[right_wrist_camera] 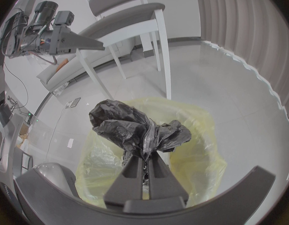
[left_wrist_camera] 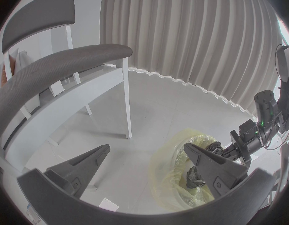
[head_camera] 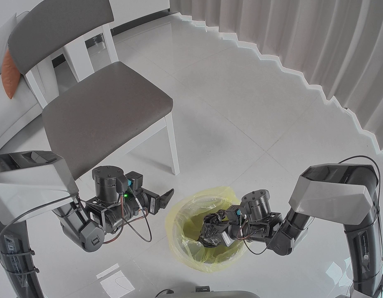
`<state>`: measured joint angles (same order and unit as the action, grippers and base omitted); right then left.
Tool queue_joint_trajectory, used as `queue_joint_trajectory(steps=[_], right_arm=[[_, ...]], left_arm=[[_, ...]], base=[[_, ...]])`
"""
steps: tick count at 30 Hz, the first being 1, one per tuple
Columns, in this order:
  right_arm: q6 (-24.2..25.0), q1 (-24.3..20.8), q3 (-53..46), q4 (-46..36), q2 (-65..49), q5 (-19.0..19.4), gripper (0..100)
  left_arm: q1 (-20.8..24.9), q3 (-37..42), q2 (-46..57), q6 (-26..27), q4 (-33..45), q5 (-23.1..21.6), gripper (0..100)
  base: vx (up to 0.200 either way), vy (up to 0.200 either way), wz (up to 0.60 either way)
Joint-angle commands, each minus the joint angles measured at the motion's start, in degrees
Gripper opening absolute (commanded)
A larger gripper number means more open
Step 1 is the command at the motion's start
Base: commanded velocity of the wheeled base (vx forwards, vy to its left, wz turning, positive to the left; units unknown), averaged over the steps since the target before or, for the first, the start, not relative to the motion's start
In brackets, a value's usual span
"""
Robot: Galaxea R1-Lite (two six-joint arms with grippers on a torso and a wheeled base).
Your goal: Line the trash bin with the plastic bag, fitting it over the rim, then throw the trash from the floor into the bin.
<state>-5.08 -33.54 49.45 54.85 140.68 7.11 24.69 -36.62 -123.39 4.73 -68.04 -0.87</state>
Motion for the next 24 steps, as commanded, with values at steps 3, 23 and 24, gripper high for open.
queue_joint_trajectory(steps=[3,23,24], right_arm=[[0.0,-0.4,1.4,-0.8,1.6,0.0,0],[0.0,-0.8,1.7,-2.4,2.9,-0.1,100],[0.0,-0.8,1.6,-2.3,2.9,-0.1,100]], left_arm=[[-1.0,-0.1,0.1,0.0,-0.2,-0.1,100],[-2.0,0.6,0.5,-0.2,-2.3,-1.2,100],[-2.0,0.6,0.5,-0.2,-2.3,-1.2,100]], base=[[0.0,0.0,0.0],[0.0,0.0,0.0],[0.0,0.0,0.0]])
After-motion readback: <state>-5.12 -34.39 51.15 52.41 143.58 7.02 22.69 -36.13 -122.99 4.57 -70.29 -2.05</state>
